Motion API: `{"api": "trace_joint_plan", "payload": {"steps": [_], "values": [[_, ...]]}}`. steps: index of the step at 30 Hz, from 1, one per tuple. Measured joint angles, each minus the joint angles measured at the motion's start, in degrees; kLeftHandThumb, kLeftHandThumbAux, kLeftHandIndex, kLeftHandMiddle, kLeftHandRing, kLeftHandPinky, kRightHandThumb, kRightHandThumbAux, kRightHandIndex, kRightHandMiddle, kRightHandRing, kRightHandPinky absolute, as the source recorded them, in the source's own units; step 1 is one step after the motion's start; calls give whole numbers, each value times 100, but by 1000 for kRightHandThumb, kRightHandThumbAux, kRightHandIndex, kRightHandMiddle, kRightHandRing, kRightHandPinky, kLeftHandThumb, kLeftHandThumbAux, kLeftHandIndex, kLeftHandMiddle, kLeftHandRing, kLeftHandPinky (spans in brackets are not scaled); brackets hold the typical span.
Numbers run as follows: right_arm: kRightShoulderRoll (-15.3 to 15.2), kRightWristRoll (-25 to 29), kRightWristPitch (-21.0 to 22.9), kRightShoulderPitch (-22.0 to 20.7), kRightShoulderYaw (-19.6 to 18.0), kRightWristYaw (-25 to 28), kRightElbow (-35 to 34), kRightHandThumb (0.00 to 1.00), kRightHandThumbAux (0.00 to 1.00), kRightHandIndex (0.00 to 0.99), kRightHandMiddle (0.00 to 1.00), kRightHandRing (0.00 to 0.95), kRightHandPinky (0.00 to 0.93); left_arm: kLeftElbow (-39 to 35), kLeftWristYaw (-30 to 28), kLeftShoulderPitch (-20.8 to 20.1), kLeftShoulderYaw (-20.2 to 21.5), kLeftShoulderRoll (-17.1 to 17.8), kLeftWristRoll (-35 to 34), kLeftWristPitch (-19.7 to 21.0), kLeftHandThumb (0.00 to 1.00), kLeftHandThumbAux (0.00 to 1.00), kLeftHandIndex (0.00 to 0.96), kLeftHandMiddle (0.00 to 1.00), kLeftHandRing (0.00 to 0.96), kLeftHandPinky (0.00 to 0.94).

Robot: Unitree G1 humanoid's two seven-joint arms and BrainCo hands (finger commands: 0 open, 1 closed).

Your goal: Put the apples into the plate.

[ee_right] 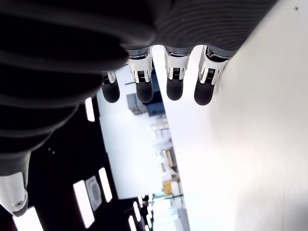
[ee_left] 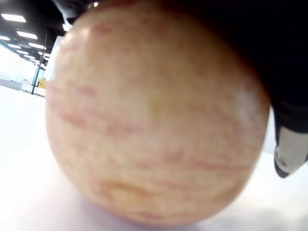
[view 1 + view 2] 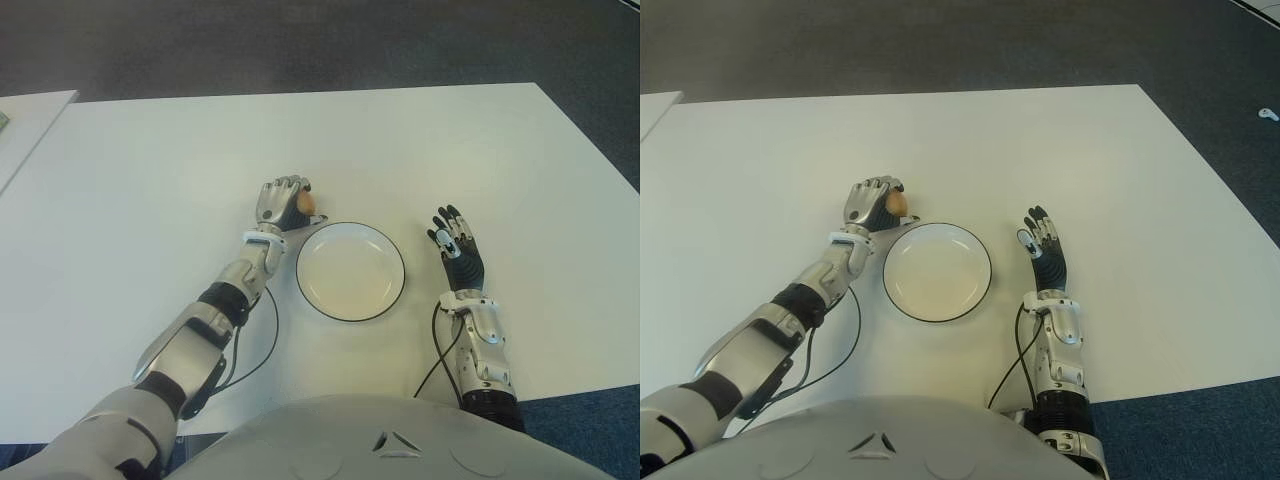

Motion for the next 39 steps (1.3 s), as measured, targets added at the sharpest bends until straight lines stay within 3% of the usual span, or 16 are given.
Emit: {"api": "trace_joint_plan", "payload": {"steps": [9, 19, 26, 35, 39], "values": [[-2, -24, -6, -21, -2, -63, -39, 106, 533, 2, 0, 0, 0, -2140, -1076, 729, 347, 690, 33, 559, 857, 665, 408, 537, 840, 782], [-25, -29, -23, -53, -1, -58, 59, 107, 506, 2, 0, 0, 0, -4205, -1922, 972, 1003, 1259, 58, 899, 856, 666, 407, 536, 840, 782], [21, -111, -92, -67, 28, -130, 87, 108, 479, 4, 2, 0, 0, -5622, -2265, 1284, 1131, 1285, 469, 1061, 857, 665, 408, 535, 844, 781], [30, -125, -104, -66, 43, -161, 107, 102, 488, 5, 8, 0, 0, -6174, -2732, 1432, 1124, 1163, 667, 1087, 857, 666, 405, 532, 848, 781], [24, -125, -108, -64, 41, -161, 110, 100, 490, 4, 8, 0, 0, -6446, -2849, 1565, 998, 950, 866, 1139, 856, 666, 403, 530, 845, 784]]}}
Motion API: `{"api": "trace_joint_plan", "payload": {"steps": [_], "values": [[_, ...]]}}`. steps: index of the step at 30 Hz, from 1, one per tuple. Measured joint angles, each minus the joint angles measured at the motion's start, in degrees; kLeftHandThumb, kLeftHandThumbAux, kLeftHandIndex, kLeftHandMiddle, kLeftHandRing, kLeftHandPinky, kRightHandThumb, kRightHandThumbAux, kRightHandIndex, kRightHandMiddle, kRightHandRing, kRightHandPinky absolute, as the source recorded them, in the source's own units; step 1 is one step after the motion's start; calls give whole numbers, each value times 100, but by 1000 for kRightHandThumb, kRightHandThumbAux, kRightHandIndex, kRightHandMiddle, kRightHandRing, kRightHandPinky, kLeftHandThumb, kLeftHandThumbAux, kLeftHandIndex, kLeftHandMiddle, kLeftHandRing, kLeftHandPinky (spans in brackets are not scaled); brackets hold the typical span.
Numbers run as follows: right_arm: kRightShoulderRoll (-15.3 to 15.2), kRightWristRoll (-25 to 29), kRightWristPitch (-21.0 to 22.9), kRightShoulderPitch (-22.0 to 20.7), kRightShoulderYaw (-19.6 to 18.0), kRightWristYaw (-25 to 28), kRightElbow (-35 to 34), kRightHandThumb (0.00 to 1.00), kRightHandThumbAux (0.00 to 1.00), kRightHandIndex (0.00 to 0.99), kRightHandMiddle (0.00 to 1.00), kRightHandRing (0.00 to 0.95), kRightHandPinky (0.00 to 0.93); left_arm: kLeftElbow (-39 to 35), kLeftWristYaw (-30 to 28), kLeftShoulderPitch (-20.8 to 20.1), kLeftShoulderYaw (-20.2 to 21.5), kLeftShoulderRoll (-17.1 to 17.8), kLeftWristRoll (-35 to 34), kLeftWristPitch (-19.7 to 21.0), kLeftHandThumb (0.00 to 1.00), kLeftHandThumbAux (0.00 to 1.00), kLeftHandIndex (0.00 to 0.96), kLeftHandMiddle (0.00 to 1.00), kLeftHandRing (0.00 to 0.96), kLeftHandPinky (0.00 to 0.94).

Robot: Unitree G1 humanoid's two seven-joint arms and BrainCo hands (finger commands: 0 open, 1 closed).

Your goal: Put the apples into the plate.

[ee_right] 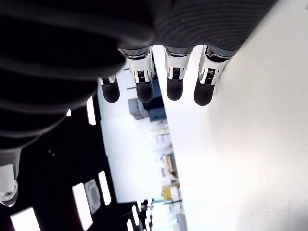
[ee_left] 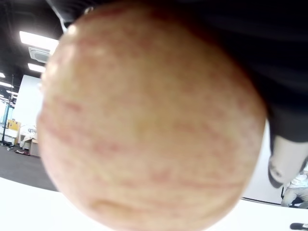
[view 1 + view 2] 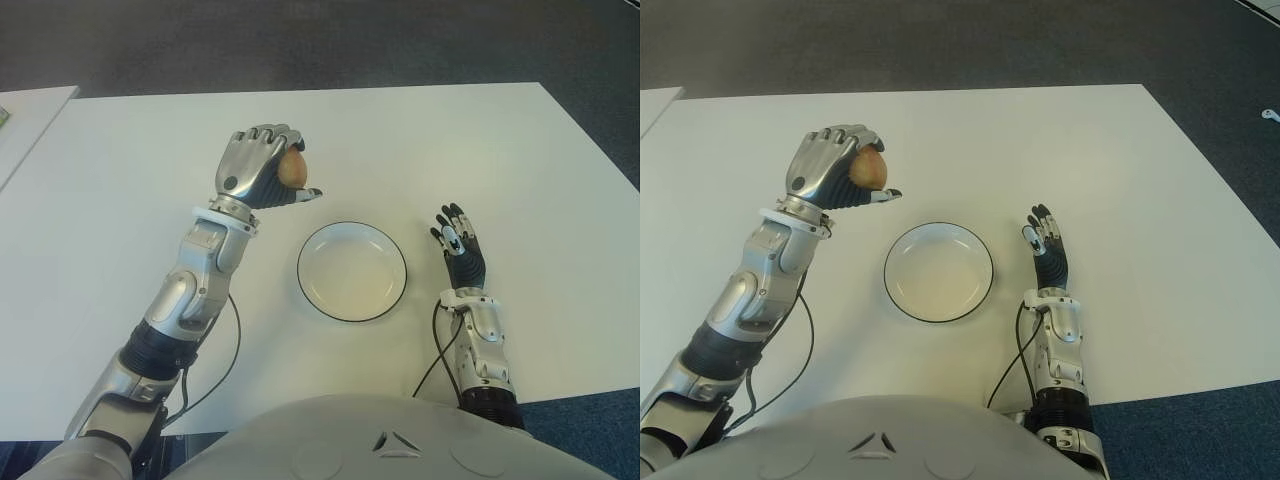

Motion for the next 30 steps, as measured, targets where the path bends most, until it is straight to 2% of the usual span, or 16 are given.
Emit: {"api": "trace_joint_plan", "payload": {"steps": [5, 10, 15, 17, 23, 25, 27, 30], "values": [[-19, 0, -21, -6, -2, 2, 11, 102, 489, 4, 9, 0, 0, -402, -404, 258, -356, -344, -25, -31, 856, 666, 401, 528, 839, 783], [-36, 0, -23, -41, 5, 9, 43, 102, 491, 4, 10, 0, 0, -626, -862, 456, -584, -542, -240, -177, 856, 666, 402, 528, 834, 772], [-44, -3, -32, -54, 34, 17, 82, 97, 494, 3, 8, 0, 0, -624, -1151, 577, -775, -724, -289, -167, 856, 666, 402, 528, 828, 708], [-43, -6, -42, -56, 38, 17, 94, 98, 496, 4, 6, 0, 0, -588, -1224, 654, -874, -781, -292, -174, 856, 666, 402, 529, 823, 651], [-34, -6, -85, -58, 52, 17, 109, 107, 498, 5, 1, 0, 0, -406, -1378, 776, -1040, -863, -313, -201, 857, 666, 403, 531, 819, 662], [-32, -5, -88, -58, 58, 18, 106, 109, 498, 5, 0, 0, 0, -322, -1396, 788, -1049, -864, -338, -209, 857, 665, 404, 531, 818, 626], [-32, -5, -88, -56, 61, 23, 100, 114, 501, 5, 0, 0, 0, -272, -1405, 823, -1060, -865, -348, -215, 857, 665, 404, 530, 821, 692], [-33, -4, -88, -52, 68, 30, 97, 118, 503, 4, 0, 0, 0, -248, -1405, 901, -1084, -867, -346, -239, 857, 665, 405, 529, 820, 728]]}}
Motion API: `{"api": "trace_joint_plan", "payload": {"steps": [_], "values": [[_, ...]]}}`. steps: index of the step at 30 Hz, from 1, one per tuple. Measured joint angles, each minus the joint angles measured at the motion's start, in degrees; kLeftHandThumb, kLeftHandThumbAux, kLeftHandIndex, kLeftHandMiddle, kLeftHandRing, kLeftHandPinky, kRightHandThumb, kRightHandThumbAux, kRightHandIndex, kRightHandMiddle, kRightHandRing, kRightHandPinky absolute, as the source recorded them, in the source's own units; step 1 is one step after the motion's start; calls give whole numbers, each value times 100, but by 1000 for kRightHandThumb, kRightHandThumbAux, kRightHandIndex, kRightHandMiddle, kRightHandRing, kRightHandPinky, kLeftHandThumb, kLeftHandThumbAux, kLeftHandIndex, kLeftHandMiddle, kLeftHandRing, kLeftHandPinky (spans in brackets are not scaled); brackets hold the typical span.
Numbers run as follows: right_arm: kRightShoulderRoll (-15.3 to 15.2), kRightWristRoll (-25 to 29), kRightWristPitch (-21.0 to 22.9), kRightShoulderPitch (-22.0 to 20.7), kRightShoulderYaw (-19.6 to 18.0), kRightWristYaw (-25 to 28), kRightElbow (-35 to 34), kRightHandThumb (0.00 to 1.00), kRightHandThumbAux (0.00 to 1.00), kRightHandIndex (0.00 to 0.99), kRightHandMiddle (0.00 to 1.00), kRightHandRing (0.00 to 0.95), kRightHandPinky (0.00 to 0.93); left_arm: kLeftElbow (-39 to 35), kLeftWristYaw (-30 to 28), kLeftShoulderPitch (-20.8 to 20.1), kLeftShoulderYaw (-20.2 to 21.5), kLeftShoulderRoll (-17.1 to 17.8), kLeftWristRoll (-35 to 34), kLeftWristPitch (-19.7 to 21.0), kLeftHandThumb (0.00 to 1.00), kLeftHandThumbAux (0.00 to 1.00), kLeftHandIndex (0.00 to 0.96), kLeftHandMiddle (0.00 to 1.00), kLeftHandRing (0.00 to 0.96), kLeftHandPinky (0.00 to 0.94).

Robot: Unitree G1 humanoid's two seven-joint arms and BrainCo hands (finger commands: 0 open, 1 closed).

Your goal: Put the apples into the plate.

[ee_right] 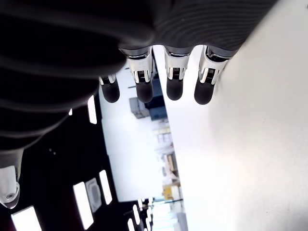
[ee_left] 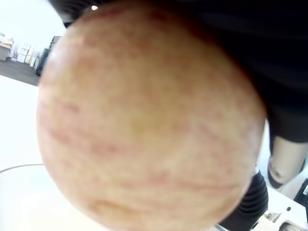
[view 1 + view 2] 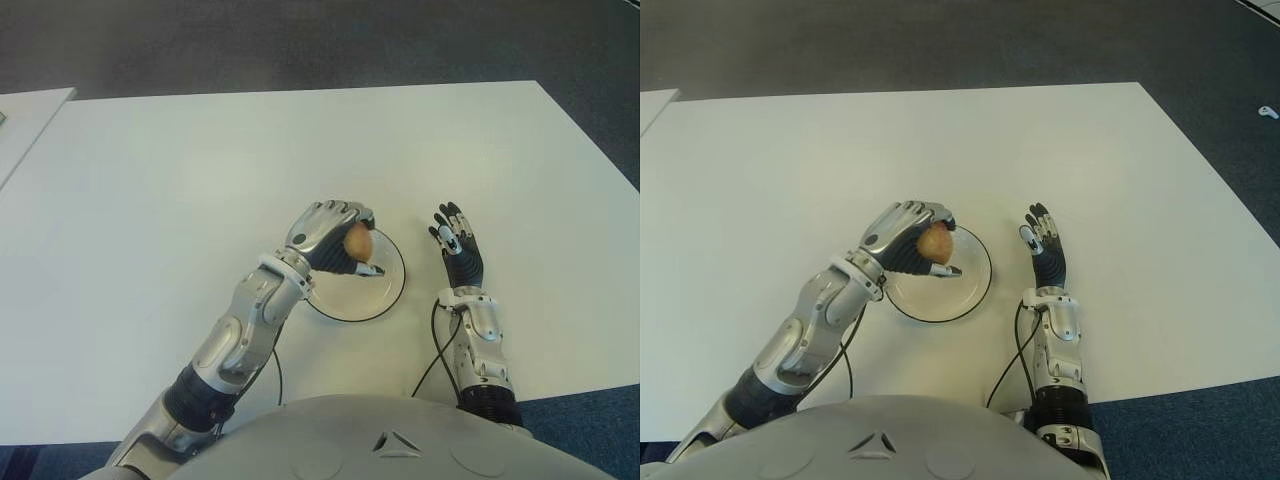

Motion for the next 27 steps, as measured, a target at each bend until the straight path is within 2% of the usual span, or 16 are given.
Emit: {"api": "trace_joint_plan", "payload": {"steps": [7, 13, 27], "values": [[2, 2, 0, 53, 14, 32, -40, 117, 500, 3, 0, 0, 0, 159, -5, 140, -185, -18, 4, -19, 857, 665, 406, 529, 820, 701], [20, -3, 0, 71, 20, 27, -62, 124, 492, 1, 0, 0, 0, 451, 165, 171, -274, 29, 238, -203, 859, 663, 411, 531, 834, 783], [67, -19, -1, 91, 18, -49, -96, 125, 489, 4, 0, 0, 0, 678, 231, 238, -319, -56, 368, -171, 856, 665, 406, 527, 824, 760]]}}
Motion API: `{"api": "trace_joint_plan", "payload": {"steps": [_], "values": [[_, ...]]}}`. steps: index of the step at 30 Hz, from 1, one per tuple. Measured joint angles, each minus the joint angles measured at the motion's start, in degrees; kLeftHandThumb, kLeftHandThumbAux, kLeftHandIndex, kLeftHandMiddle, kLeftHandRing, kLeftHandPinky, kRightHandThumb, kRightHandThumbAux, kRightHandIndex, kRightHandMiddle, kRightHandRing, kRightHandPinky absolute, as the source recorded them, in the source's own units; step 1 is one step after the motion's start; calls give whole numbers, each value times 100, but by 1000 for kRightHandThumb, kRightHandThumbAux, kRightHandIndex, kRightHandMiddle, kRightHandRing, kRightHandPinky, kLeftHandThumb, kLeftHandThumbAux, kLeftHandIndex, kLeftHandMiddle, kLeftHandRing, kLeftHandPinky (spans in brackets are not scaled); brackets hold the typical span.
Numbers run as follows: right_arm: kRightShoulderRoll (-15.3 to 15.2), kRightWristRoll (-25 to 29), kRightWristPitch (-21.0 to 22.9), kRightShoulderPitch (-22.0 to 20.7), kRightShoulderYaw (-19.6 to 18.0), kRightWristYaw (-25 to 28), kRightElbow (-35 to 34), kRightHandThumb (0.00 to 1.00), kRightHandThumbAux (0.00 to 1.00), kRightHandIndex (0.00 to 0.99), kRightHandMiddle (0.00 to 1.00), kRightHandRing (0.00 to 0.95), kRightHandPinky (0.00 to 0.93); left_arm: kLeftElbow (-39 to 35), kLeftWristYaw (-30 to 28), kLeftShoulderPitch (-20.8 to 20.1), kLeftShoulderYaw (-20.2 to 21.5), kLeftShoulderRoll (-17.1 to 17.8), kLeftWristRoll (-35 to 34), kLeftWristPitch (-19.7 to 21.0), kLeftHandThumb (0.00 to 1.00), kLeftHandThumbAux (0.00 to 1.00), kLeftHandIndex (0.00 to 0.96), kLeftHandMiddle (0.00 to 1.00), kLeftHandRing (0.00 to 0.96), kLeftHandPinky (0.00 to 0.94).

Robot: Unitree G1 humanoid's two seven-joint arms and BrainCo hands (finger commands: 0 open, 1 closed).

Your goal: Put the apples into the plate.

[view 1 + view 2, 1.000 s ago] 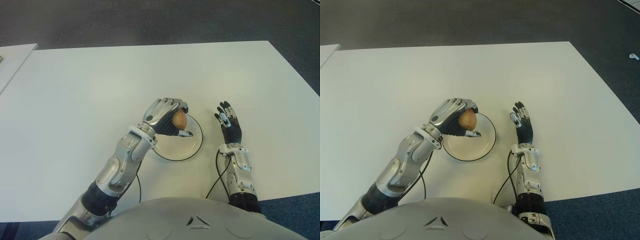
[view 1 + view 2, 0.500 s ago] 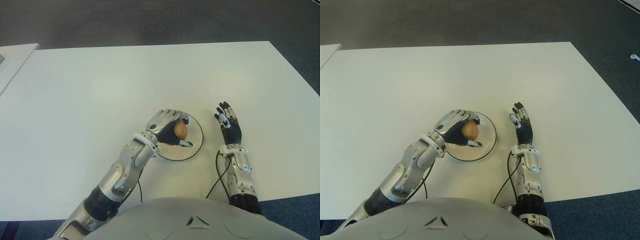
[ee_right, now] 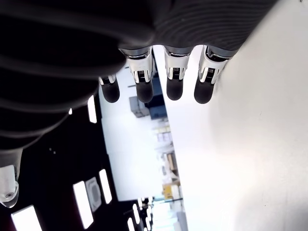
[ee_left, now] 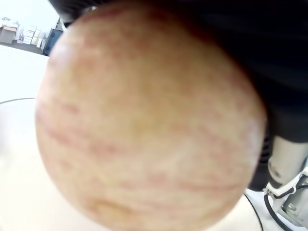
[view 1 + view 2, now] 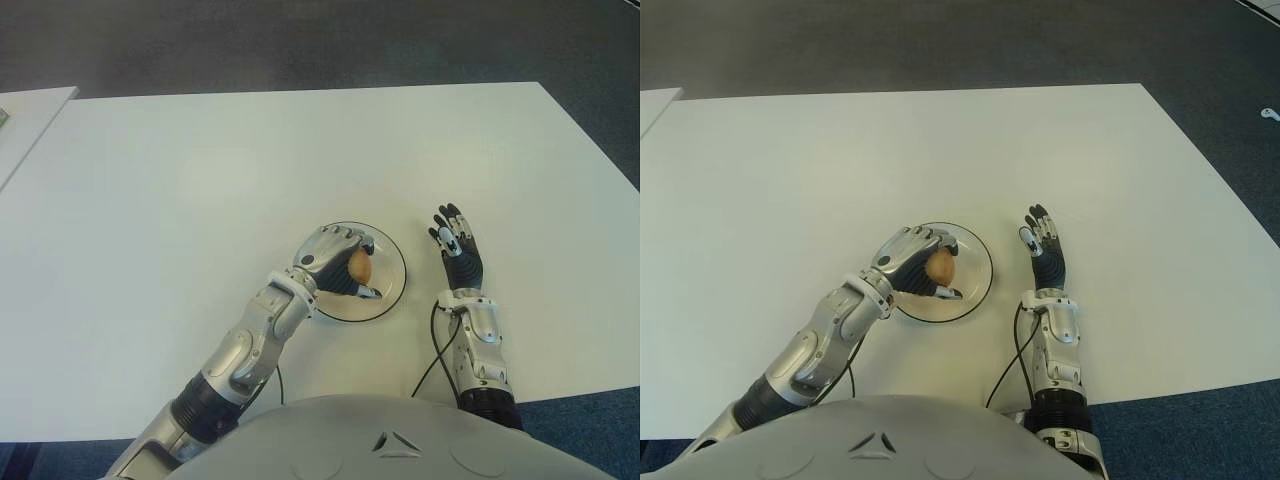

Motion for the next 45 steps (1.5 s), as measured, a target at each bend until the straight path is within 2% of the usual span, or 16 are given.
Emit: {"api": "trace_joint_plan", "payload": {"steps": [7, 11, 17, 27, 32, 34, 35, 37, 38, 42, 45], "values": [[13, 1, 1, 21, 2, -11, -23, 128, 482, 5, 0, 0, 0, 84, 36, 1, 4, -53, 10, 27, 856, 665, 405, 528, 821, 771], [20, -2, 1, 36, 13, -32, -41, 128, 478, 6, 0, 0, 0, 102, 36, 1, 13, -96, -20, 68, 856, 665, 406, 528, 824, 748], [17, -25, 1, 36, 27, -46, -43, 125, 475, 10, 0, 0, 0, 148, 62, 0, 27, -109, -37, 57, 857, 665, 406, 528, 831, 779], [12, -25, 1, 35, 31, -39, -38, 123, 472, 10, 0, 0, 0, 365, 454, -8, 115, -114, -36, -136, 857, 663, 409, 531, 840, 804], [6, -29, 0, 32, 37, -39, -34, 122, 472, 9, 0, 0, 0, 495, 743, -45, 125, -105, 37, -284, 855, 658, 421, 561, 774, 694], [5, -40, 0, 29, 40, -42, -31, 121, 469, 10, 0, 0, 0, 530, 802, -75, 125, -95, 78, -333, 761, 679, 423, 531, 597, 527], [4, -50, 0, 26, 44, -45, -28, 121, 469, 10, 0, 0, 0, 534, 810, -91, 124, -87, 102, -346, 747, 682, 423, 527, 571, 503], [2, -70, 0, 22, 52, -49, -25, 123, 470, 10, 0, 0, 0, 534, 810, -128, 124, -62, 146, -376, 505, 508, 373, 406, 389, 340], [0, -82, 0, 20, 59, -50, -23, 123, 471, 9, 0, 0, 0, 532, 809, -146, 125, -47, 156, -381, 428, 460, 351, 365, 333, 286], [-5, -104, -1, 18, 81, -43, -25, 122, 471, 9, 0, 0, 0, 528, 808, -161, 126, -10, 197, -382, 300, 380, 269, 247, 203, 177], [-7, -104, -11, 19, 82, -39, -20, 119, 468, 9, 0, 0, 0, 528, 808, -161, 125, 9, 250, -380, 209, 329, 170, 137, 95, 78]]}}
